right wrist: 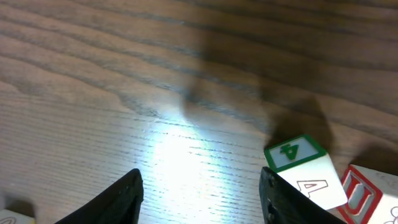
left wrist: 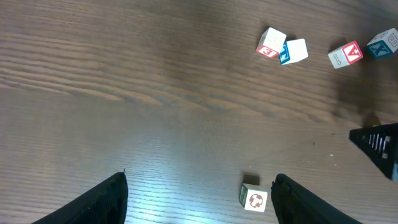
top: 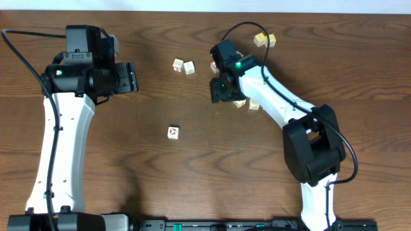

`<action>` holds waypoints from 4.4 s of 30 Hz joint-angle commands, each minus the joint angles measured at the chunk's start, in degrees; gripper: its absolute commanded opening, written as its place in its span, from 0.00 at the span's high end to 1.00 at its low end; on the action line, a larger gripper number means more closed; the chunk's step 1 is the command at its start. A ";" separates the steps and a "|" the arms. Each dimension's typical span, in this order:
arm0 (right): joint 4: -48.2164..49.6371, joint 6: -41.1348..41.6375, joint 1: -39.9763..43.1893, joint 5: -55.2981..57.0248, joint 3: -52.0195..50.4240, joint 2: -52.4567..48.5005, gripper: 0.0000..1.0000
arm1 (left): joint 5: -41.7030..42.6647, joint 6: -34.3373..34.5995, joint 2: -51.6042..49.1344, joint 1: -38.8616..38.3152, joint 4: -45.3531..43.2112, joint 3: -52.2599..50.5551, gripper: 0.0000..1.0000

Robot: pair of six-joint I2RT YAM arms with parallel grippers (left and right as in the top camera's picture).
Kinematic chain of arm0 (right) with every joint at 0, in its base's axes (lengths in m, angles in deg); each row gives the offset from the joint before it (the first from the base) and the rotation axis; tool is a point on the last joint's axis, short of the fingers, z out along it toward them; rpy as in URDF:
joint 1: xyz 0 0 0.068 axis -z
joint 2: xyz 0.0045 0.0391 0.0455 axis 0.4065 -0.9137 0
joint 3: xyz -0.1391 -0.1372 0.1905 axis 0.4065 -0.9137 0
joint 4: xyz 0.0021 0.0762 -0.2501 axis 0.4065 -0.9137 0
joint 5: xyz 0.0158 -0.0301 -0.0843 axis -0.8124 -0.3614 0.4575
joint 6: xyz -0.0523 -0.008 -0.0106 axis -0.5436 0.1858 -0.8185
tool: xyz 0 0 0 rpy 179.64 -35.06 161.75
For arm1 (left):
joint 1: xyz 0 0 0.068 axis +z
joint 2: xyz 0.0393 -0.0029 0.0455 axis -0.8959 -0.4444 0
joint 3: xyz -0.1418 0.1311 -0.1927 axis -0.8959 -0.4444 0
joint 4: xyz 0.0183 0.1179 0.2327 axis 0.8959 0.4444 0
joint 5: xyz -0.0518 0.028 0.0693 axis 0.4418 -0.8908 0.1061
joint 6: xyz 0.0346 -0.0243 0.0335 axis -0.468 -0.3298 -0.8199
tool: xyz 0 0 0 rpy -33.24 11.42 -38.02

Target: Lift 4 blocks

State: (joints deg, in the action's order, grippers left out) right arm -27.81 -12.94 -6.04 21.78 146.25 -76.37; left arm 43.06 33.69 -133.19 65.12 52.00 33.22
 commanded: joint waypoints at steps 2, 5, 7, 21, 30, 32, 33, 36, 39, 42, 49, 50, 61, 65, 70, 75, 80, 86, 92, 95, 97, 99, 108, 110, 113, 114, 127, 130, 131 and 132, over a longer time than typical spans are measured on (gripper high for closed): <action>-0.20 0.26 -0.22 7.45 1.01 -0.35 0.42 | -0.52 -0.13 0.02 0.20 -0.04 0.79 0.26; -0.02 -0.81 0.42 12.04 1.01 -0.35 0.37 | -0.52 -0.13 0.02 0.20 -0.04 0.79 0.25; 0.57 -6.16 1.16 12.11 1.01 -0.35 0.35 | -0.52 -0.13 0.02 0.20 -0.04 0.79 0.26; -0.98 -29.22 3.37 5.57 -0.02 -0.37 0.32 | -0.52 -0.13 0.02 0.20 -0.04 0.79 0.26; 0.11 -29.20 3.37 3.67 -4.26 -0.37 0.32 | -0.52 -0.13 0.02 0.20 -0.04 0.79 0.25; 0.15 -29.20 3.37 3.69 -4.37 -0.37 0.32 | -0.52 -0.13 0.02 0.20 -0.04 0.79 0.25; 0.04 -29.20 3.37 3.69 -4.37 -0.37 0.32 | -0.52 -0.13 0.02 0.20 -0.04 0.79 0.26; -0.11 -29.20 3.63 3.69 -4.55 -0.37 0.33 | -0.52 -0.13 0.02 0.20 -0.04 0.79 0.25; 0.04 -29.16 3.98 3.65 -5.14 -0.37 0.36 | -0.52 -0.13 0.02 0.20 -0.04 0.79 0.26; 0.33 -29.16 4.07 3.67 -6.19 -0.37 0.38 | -0.55 -0.13 0.02 0.20 -0.04 0.79 0.26; 1.46 -28.70 4.07 3.69 -7.08 -0.37 0.42 | -0.52 -0.13 0.02 0.20 -0.04 0.79 0.26; 1.73 -28.41 4.07 3.69 -7.08 -0.37 0.43 | -0.52 -0.13 0.02 0.20 -0.07 0.79 0.26; 2.89 -24.48 4.11 3.78 -7.08 -0.37 0.53 | -0.52 -0.13 0.02 0.20 -0.04 0.79 0.26; 2.80 -21.70 4.11 3.76 -7.08 -0.37 0.58 | -0.52 -0.13 0.02 0.20 -0.07 0.79 0.26; 2.78 -18.64 4.11 3.98 -7.08 -0.37 0.63 | -0.52 -0.13 0.02 0.20 -0.04 0.79 0.26; 2.64 -14.10 4.11 4.39 -7.08 -0.37 0.63 | -0.52 -0.13 0.02 0.20 -0.04 0.79 0.26; 1.79 -6.73 4.11 4.37 -7.08 -0.37 0.64 | -0.52 -0.13 0.02 0.20 -0.04 0.79 0.26; 0.68 0.00 4.11 4.39 -7.08 -0.37 0.64 | -0.52 -0.13 0.02 0.20 -0.04 0.79 0.26; 0.70 4.15 4.11 6.88 -7.06 -0.37 0.64 | -0.52 -0.13 0.02 0.20 -0.04 0.79 0.25; 0.66 5.33 4.11 6.97 -7.08 -0.37 0.64 | -0.52 -0.13 0.02 0.20 -0.04 0.79 0.25; 0.46 6.34 4.11 6.97 -7.08 -0.37 0.64 | -0.52 -0.13 0.02 0.20 -0.04 0.79 0.26; 0.31 7.08 4.11 6.97 -7.08 -0.37 0.65 | -0.52 -0.13 0.02 0.20 -0.04 0.79 0.26; 0.35 8.83 4.13 7.15 -7.06 -0.37 0.66 | -0.52 -0.13 0.02 0.20 -0.04 0.79 0.26; 0.50 9.03 4.11 7.15 -7.08 -0.37 0.67 | -0.52 -0.13 0.02 0.20 -0.04 0.79 0.26; 0.57 9.70 4.13 7.17 -7.08 -0.37 0.68 | -0.52 -0.13 0.02 0.20 -0.04 0.79 0.26; 0.57 10.10 4.13 7.19 -7.08 -0.37 0.68 | -0.52 -0.13 0.02 0.20 -0.04 0.79 0.26; 0.81 11.61 4.13 7.30 -7.08 -0.37 0.70 | -0.52 -0.13 0.02 0.20 -0.04 0.79 0.26; 0.76 12.85 4.13 7.43 -7.08 -0.37 0.73 | -0.52 -0.13 0.02 0.20 -0.04 0.79 0.26; 0.79 13.18 4.11 7.39 -7.06 -0.37 0.73 | -0.52 -0.13 0.02 0.20 -0.04 0.79 0.26; 0.76 13.53 4.11 7.39 -7.08 -0.37 0.73 | -0.52 -0.13 0.02 0.20 -0.04 0.79 0.26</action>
State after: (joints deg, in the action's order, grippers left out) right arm -27.15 -1.70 -2.50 27.97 139.43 -76.37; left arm 43.06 33.69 -133.17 65.12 52.02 33.22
